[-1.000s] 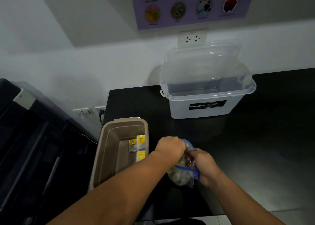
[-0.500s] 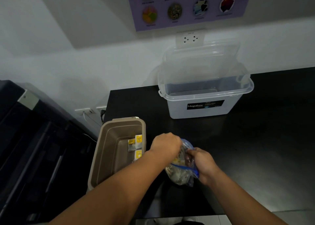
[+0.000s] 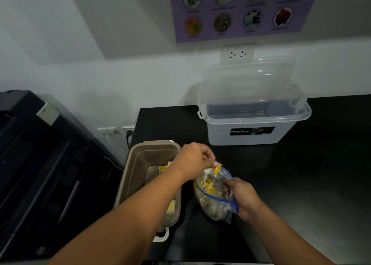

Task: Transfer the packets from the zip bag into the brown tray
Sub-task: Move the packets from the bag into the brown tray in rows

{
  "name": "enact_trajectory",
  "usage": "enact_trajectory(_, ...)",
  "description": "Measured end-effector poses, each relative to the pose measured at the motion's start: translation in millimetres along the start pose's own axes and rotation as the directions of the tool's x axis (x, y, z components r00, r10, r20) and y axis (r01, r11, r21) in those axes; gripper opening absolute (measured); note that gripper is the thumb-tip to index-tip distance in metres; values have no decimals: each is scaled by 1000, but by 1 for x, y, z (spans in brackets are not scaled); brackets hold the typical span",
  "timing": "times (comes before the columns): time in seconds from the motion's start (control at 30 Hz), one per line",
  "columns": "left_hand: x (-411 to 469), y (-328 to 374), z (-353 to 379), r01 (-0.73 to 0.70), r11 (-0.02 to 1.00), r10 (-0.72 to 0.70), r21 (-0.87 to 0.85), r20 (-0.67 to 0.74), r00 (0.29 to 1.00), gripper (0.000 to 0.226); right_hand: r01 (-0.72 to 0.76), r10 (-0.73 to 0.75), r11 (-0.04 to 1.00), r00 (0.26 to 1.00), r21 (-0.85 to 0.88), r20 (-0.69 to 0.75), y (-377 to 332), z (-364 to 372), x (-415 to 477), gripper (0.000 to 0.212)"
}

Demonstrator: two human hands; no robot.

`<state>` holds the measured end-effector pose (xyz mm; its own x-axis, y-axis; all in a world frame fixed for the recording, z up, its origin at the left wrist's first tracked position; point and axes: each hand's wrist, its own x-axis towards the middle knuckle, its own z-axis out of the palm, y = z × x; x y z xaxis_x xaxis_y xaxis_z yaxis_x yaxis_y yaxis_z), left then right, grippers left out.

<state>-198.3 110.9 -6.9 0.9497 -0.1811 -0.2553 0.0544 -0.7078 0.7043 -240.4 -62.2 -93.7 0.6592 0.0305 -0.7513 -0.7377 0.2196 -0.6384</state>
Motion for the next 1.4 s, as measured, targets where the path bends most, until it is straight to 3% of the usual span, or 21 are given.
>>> enact_trajectory(0.17, -15, 11, -46, 104, 919, -113, -381, 0, 994, 11, -9, 9, 1000, 1000, -28, 4, -2, -1, 2, 15)
enact_trajectory(0.27, -27, -2, -79, 53, 887, -99, -459, -78, 992, 18, -8, 7, 999, 1000, -41, -13, -2, 0, 6, 17)
enact_trajectory(0.4, -40, -30, -107, 85, 889, -180, -449, -174, 968, 27, -11, 9, 999, 999, -44, -39, 1, 2, 12, 18)
enact_trajectory(0.63, -40, -80, -86, 311, 882, -404, -353, -230, 885, 4, -7, 6, 999, 1000, -50, -31, 1, 6, 16, 18)
enact_trajectory(0.77, -19, -113, -58, 470, 852, -519, -230, -264, 813, 24, -3, 2, 999, 1000, -48, -32, 1, 7, 16, 19)
enact_trajectory(0.9, -9, -125, -35, 527, 837, -546, -145, -266, 794, 23, 2, -3, 999, 1000, -38, -31, 4, 6, 14, 20)
enact_trajectory(1.1, 2, -142, -18, 548, 806, -592, -225, -273, 758, 28, 10, -11, 1000, 999, -15, -45, 10, 5, 11, 19)
enact_trajectory(1.33, 9, -144, -7, 591, 668, -735, -452, -276, 620, 26, -9, 10, 1000, 999, 18, -49, 14, 7, 6, 19)
enact_trajectory(1.4, 12, -147, -3, 581, 653, -744, -485, -271, 610, 24, -17, 19, 999, 998, 35, -59, 16, 6, 6, 19)
